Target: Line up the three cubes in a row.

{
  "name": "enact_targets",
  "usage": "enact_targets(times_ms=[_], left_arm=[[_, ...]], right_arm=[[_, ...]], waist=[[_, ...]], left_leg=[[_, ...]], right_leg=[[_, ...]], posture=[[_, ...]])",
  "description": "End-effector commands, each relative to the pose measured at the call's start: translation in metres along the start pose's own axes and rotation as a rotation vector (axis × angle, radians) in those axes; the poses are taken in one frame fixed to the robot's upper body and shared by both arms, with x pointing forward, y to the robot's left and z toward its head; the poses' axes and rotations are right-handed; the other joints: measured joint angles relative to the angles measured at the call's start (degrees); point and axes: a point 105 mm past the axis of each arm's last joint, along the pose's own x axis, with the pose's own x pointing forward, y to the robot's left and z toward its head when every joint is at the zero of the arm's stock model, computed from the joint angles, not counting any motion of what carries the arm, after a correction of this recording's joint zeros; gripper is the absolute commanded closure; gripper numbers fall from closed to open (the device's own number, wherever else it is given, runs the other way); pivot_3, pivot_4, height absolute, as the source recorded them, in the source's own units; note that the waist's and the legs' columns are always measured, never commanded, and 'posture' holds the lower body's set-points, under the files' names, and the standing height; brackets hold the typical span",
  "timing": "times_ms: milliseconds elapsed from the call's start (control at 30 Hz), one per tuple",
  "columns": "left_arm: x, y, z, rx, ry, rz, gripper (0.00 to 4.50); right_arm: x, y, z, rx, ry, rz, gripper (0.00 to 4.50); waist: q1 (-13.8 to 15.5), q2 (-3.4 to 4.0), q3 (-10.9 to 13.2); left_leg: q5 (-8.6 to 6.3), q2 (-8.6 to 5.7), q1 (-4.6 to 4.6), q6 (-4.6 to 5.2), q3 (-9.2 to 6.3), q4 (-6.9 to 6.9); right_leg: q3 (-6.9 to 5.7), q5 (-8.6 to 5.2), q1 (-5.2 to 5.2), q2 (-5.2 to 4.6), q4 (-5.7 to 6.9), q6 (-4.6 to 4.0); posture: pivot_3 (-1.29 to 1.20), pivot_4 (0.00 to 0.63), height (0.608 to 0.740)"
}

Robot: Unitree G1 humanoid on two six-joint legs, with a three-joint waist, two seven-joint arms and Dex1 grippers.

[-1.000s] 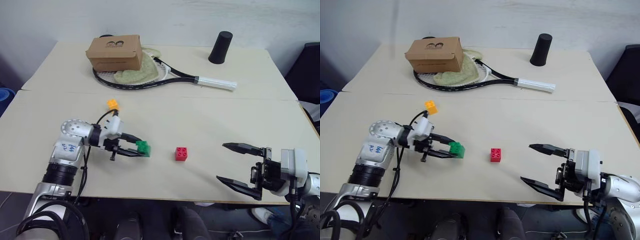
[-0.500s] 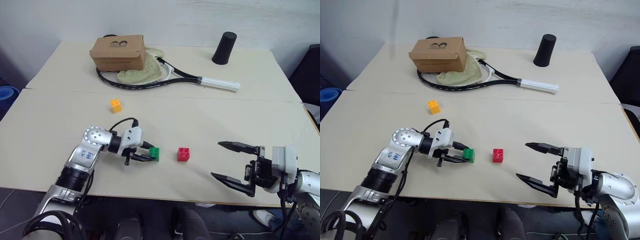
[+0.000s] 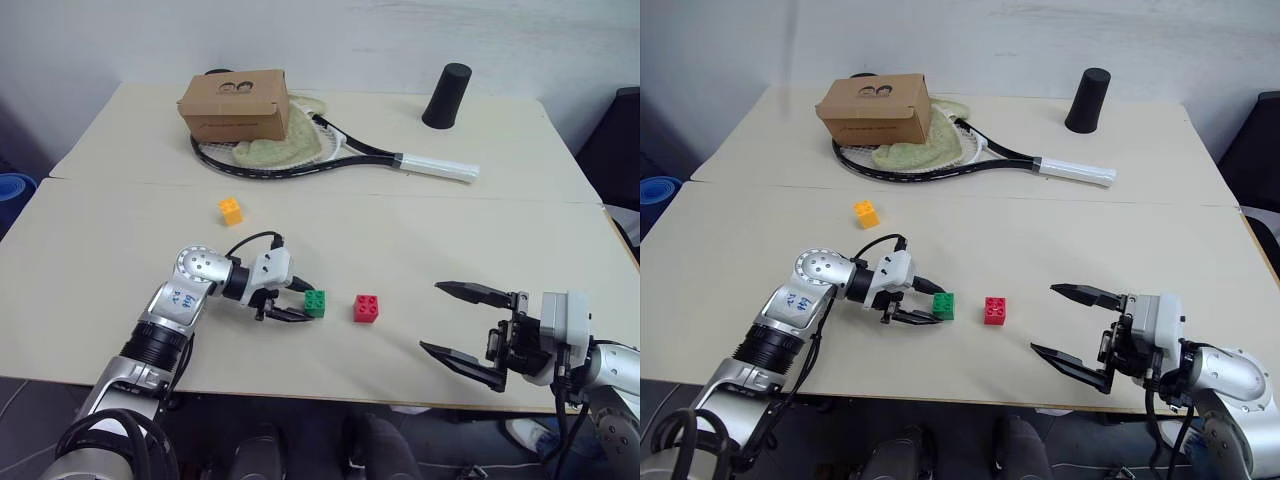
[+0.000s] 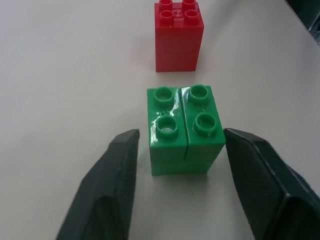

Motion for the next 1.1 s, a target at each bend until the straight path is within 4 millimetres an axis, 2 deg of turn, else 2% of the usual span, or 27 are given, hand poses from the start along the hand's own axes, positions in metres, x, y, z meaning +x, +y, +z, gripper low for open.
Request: enact_targets(times_ms=[33, 133, 267, 367, 467, 500, 567, 667, 767, 900, 933, 1067, 1100], left_arm=[[-0.027, 0.001, 0.020, 0.039, -0.077, 0.068, 0.92], [-0.057, -0.005, 0.014, -0.001, -0.075, 0.140, 0.92], [-0.114, -0.020, -0.017, -0.090, -0.025, 0.354, 0.92], [-0.159, -0.028, -0.041, -0.172, -0.074, 0.643, 0.92], [-0.200, -0.046, -0.065, -0.262, -0.103, 0.957, 0.47], [-0.210, -0.056, -0.074, -0.284, -0.099, 1.046, 0.07], [-0.223, -0.072, -0.086, -0.325, -0.083, 1.158, 0.03], [-0.236, -0.074, -0.083, -0.347, -0.140, 1.317, 0.03], [-0.236, -0.065, -0.071, -0.349, -0.208, 1.387, 0.03], [-0.222, -0.021, -0.058, -0.464, -0.258, 1.566, 0.03], [-0.220, -0.015, -0.057, -0.488, -0.255, 1.587, 0.03], [-0.166, 0.043, -0.025, -0.579, -0.365, 1.528, 0.03], [-0.158, 0.053, -0.025, -0.611, -0.359, 1.548, 0.03]], right_arm=[[0.000, 0.004, 0.000, -0.016, -0.029, 0.011, 0.00], [-0.002, 0.004, -0.006, -0.009, -0.037, 0.012, 0.00], [-0.004, 0.001, -0.015, 0.000, -0.059, 0.033, 0.00], [0.001, 0.000, -0.020, 0.024, -0.084, 0.055, 0.00], [0.006, -0.006, -0.024, 0.016, -0.120, 0.044, 0.00], [0.007, -0.009, -0.025, 0.012, -0.133, 0.029, 0.00], [0.009, -0.012, -0.028, 0.010, -0.146, 0.014, 0.00], [0.009, -0.015, -0.033, -0.004, -0.155, -0.005, 0.00], [0.008, -0.018, -0.036, -0.015, -0.159, -0.026, 0.00], [0.009, -0.034, -0.032, -0.077, -0.197, -0.115, 0.00], [0.010, -0.036, -0.031, -0.083, -0.206, -0.129, 0.00], [0.017, -0.047, -0.023, -0.122, -0.248, -0.199, 0.00], [0.018, -0.048, -0.023, -0.122, -0.249, -0.203, 0.00]], waist=[[-0.25, 0.00, 0.00], [-0.61, 0.02, -0.01], [-1.57, 0.02, -0.01], [-1.59, 0.02, -0.01], [-1.56, 0.02, -0.01], [-1.56, 0.02, -0.01], [-1.59, 0.02, -0.01], [-0.85, 0.00, -0.02], [0.02, -0.02, -0.03], [0.75, -0.05, -0.05], [0.67, -0.05, -0.05], [0.64, -0.05, -0.05], [0.80, -0.07, -0.06]], left_leg=[[0.00, 0.02, 0.00, -0.01, 0.00, 0.00], [-0.01, 0.18, 0.05, -0.05, 0.02, -0.04], [-0.04, 0.31, 0.09, -0.11, -0.01, -0.09], [-0.15, 0.31, 0.09, 0.07, -0.02, -0.10], [-0.18, 0.33, 0.11, 0.11, -0.06, -0.10], [-0.19, 0.33, 0.11, 0.11, -0.07, -0.11], [-0.26, 0.32, 0.12, 0.14, -0.05, -0.12], [-0.32, 0.22, 0.07, 0.18, -0.18, -0.13], [-0.28, 0.00, 0.08, 0.25, -0.39, -0.12], [-0.24, -0.14, 0.08, 0.33, -0.57, -0.12], [-0.22, -0.14, 0.08, 0.33, -0.56, -0.12], [-0.10, -0.16, 0.05, 0.06, -0.52, -0.13], [-0.05, -0.18, 0.00, 0.00, -0.53, -0.11]], right_leg=[[0.00, 0.00, 0.00, -0.01, 0.00, 0.00], [0.06, -0.01, -0.01, -0.06, 0.00, -0.03], [0.03, -0.06, -0.01, -0.07, 0.01, -0.12], [0.02, -0.07, -0.01, -0.11, 0.01, -0.13], [-0.02, -0.07, 0.00, -0.18, 0.01, -0.14], [-0.04, -0.08, 0.00, -0.20, 0.02, -0.15], [-0.08, -0.08, 0.01, -0.31, 0.01, -0.15], [-0.31, -0.08, 0.04, -0.51, -0.01, -0.16], [-0.55, -0.07, 0.17, -0.82, -0.02, -0.14], [-0.70, -0.05, 0.32, -0.98, -0.04, -0.10], [-0.70, -0.03, 0.32, -0.96, -0.03, -0.07], [-0.73, -0.02, 0.30, -0.89, -0.02, -0.05], [-0.76, -0.01, 0.29, -0.88, -0.04, -0.02]], posture=[[0.00, 0.150, 0.740], [0.00, 0.150, 0.740], [0.00, 0.150, 0.740], [0.00, 0.150, 0.740], [0.00, 0.150, 0.740], [0.00, 0.150, 0.740], [0.00, 0.150, 0.740], [0.00, 0.150, 0.740], [0.00, 0.150, 0.740], [0.00, 0.150, 0.740], [0.00, 0.150, 0.740], [0.00, 0.150, 0.740], [0.00, 0.150, 0.740]])
